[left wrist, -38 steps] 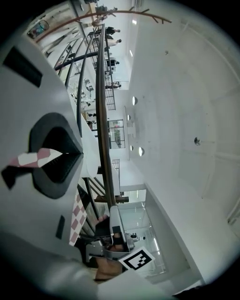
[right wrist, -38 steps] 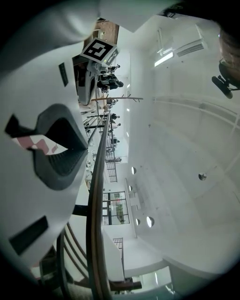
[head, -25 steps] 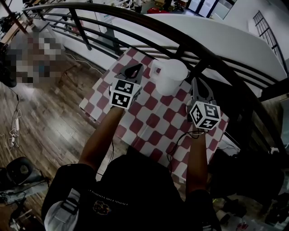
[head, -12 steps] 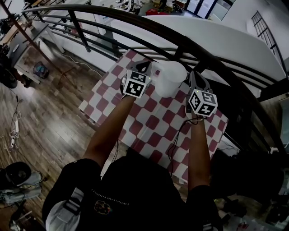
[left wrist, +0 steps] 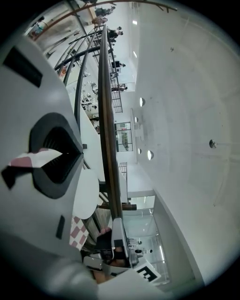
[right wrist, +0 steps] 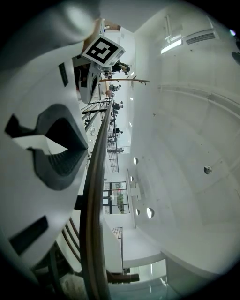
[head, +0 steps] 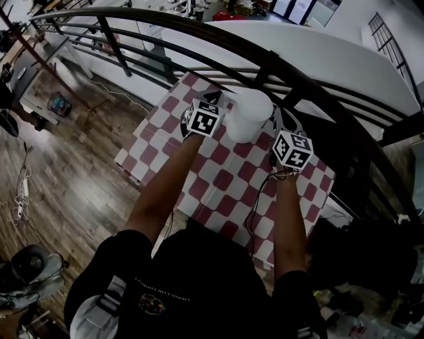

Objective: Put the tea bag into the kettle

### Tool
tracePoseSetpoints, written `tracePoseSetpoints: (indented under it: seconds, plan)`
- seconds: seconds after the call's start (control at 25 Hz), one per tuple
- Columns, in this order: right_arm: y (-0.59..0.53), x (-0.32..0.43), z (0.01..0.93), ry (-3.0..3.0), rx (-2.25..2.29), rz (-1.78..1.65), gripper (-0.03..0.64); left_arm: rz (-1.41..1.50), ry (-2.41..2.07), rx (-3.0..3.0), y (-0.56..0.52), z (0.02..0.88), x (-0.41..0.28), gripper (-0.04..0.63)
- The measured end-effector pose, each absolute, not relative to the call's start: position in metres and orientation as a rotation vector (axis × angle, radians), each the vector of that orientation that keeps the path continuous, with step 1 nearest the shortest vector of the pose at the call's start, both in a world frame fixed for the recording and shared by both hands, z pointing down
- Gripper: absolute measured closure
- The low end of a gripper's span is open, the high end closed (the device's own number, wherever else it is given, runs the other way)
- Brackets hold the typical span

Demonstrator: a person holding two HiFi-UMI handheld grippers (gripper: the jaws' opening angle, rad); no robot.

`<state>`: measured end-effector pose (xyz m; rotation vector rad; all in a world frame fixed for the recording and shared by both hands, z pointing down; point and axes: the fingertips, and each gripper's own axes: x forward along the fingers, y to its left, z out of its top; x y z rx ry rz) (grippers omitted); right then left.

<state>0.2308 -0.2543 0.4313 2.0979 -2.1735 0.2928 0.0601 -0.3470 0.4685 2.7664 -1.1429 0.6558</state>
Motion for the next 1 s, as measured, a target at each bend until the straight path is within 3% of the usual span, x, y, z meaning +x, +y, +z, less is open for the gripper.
tracePoseSetpoints:
  seconds: [1.0]
  plan:
    - [-0.251, 0.242, 0.457, -2.143, 2.119, 0.384, 0.603, 0.616, -1.073, 2.716, -0.364, 0.493, 0.08, 0.592]
